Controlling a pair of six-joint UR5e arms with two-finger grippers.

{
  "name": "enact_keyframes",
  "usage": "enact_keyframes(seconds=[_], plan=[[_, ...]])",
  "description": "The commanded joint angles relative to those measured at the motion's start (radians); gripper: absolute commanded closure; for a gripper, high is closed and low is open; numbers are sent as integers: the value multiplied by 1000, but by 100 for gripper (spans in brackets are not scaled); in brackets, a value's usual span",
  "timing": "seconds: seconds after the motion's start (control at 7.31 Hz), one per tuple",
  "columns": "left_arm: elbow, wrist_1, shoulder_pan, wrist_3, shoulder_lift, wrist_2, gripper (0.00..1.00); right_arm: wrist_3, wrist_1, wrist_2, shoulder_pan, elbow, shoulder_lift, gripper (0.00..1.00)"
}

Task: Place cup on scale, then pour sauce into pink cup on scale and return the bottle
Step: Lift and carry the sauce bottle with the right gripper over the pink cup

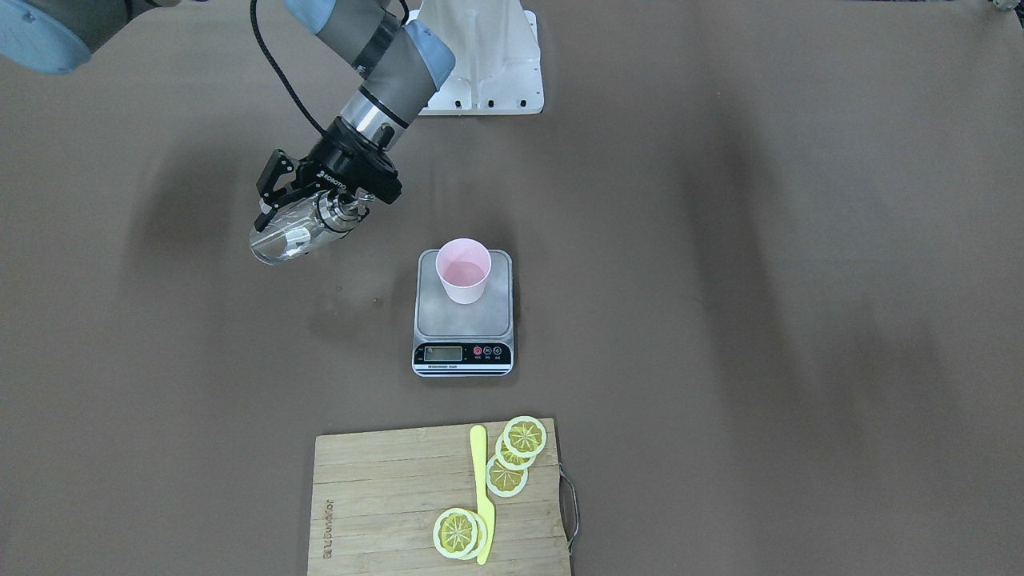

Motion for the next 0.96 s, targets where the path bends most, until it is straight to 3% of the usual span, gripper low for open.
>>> enact_keyframes(seconds=[0.0, 0.14, 0.41, 0.82], plan=[[7, 0, 0, 0, 0, -1, 2, 33, -25, 0, -1, -183, 112, 100], [12, 0, 0, 0, 0, -1, 2, 41, -36, 1, -1, -225, 131, 100], [18, 0, 0, 0, 0, -1, 2, 28, -169, 10, -4, -268, 194, 100], [32, 0, 2, 0, 0, -1, 2, -110, -185, 20, -9, -319, 232, 100]])
